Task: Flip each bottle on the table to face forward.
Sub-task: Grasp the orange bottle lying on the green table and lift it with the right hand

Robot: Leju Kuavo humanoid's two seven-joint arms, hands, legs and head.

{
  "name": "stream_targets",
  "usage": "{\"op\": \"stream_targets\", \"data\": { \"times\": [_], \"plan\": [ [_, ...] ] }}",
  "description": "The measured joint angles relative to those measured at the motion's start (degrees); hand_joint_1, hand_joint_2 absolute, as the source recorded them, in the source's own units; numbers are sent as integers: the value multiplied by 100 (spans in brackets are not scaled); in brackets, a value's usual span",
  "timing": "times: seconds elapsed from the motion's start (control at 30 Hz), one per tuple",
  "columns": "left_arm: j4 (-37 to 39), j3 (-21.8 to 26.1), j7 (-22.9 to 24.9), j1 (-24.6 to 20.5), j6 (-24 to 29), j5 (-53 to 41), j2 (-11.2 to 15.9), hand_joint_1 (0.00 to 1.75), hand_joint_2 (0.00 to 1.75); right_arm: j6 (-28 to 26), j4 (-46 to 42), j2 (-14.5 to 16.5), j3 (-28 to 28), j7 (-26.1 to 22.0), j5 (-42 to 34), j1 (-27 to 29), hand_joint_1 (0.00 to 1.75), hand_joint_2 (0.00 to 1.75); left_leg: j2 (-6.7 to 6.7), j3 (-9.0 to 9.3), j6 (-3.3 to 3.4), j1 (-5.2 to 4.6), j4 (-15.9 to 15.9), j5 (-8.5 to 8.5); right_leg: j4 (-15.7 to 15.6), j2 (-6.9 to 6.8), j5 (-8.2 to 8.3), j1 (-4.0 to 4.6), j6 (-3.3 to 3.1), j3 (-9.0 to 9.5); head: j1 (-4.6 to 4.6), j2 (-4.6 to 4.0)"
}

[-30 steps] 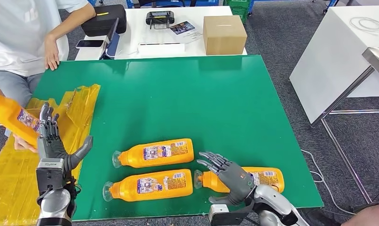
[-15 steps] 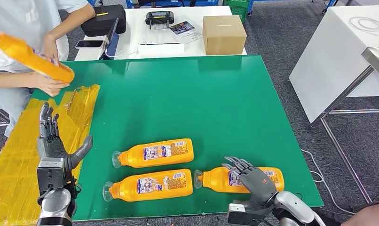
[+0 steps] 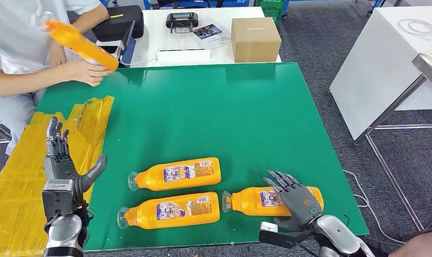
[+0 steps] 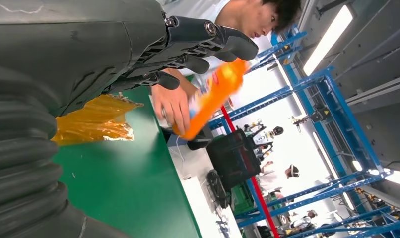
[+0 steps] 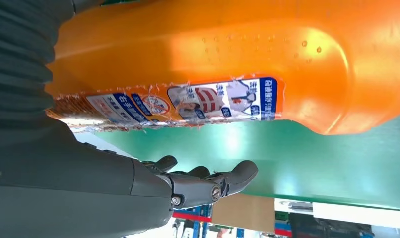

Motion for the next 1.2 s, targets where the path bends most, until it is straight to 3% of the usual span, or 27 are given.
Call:
{"op": "stream_targets", "data": {
  "times": [0.47, 1.1, 1.2],
  "plan": [
    [0, 0, 37, 3, -37, 0, -11, 0, 175, 67, 207, 87, -146, 131, 345, -43, 0, 175, 0, 0, 0, 0, 0, 0, 0, 0, 0, 0, 0, 0, 0, 0],
    [2, 2, 107, 5, -104, 52, -13, 0, 175, 293, 293, -187, -133, 250, 378, -130, 2, 175, -1, 6, 0, -1, 0, 0, -1, 0, 0, -1, 0, 6, 0, 0],
    [2, 2, 109, 5, -104, 51, -13, 0, 175, 295, 293, -204, -126, 251, 377, -131, 35, 175, -1, 8, 0, 0, 0, 0, -1, 0, 0, 0, 0, 7, -1, 0]
  ]
}}
